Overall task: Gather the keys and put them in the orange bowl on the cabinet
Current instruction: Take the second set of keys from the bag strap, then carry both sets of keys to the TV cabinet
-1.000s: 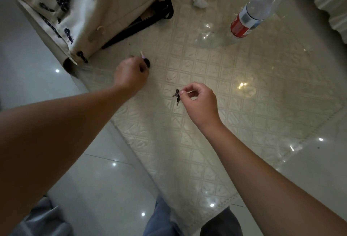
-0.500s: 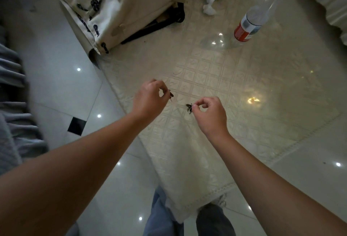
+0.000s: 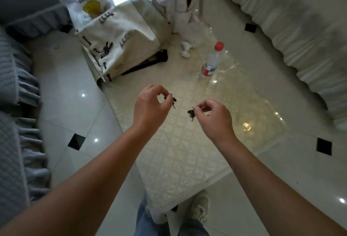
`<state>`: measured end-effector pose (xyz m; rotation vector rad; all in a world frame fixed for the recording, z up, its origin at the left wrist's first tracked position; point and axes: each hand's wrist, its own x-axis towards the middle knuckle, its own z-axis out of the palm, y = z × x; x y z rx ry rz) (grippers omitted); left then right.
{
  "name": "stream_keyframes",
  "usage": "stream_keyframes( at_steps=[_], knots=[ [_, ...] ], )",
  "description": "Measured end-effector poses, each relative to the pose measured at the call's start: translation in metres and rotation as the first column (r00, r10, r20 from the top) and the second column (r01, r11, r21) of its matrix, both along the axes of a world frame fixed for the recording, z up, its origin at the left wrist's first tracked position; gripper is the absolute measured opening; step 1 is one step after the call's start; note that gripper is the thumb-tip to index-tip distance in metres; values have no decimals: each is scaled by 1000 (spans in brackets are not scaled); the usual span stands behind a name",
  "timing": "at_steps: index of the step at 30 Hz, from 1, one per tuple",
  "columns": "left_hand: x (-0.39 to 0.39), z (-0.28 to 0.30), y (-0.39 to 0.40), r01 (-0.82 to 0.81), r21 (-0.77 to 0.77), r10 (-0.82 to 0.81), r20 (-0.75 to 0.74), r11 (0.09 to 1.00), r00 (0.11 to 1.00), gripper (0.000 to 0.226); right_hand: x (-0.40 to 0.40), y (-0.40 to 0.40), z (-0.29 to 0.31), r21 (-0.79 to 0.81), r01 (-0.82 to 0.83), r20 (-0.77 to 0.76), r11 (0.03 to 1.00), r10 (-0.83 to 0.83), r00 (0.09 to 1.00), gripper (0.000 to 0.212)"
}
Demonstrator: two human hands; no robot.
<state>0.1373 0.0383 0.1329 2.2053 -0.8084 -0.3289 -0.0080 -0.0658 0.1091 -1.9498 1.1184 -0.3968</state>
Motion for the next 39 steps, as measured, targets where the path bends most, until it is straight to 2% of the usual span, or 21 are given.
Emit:
stream_keyframes(
  at_steps=[9,15,20,26,32,39],
  knots=[
    [-45,181,0,121,-96,-108,136,988,985,8,-53,-16,185,-234,25,119,972,3,993,9],
    [-64,320,17,210,-112,-159,351,971,923,7,-67,-6,313,-288,21,193,957,36,981,7],
    [-73,402,50,183,-200,-72,462,963,884,5,-70,11,410,-344,-58,251,937,151,956,7],
    [-70,456,73,174,-361,-10,413,916,911,3,-68,31,478,-450,-62,312,891,222,924,10],
    [-47,479,92,250,-371,-53,466,895,883,6,-53,56,504,-489,-15,341,872,207,917,17],
    [3,474,126,285,-324,-121,444,902,888,5,-18,99,490,-473,47,294,880,108,950,10]
  ],
)
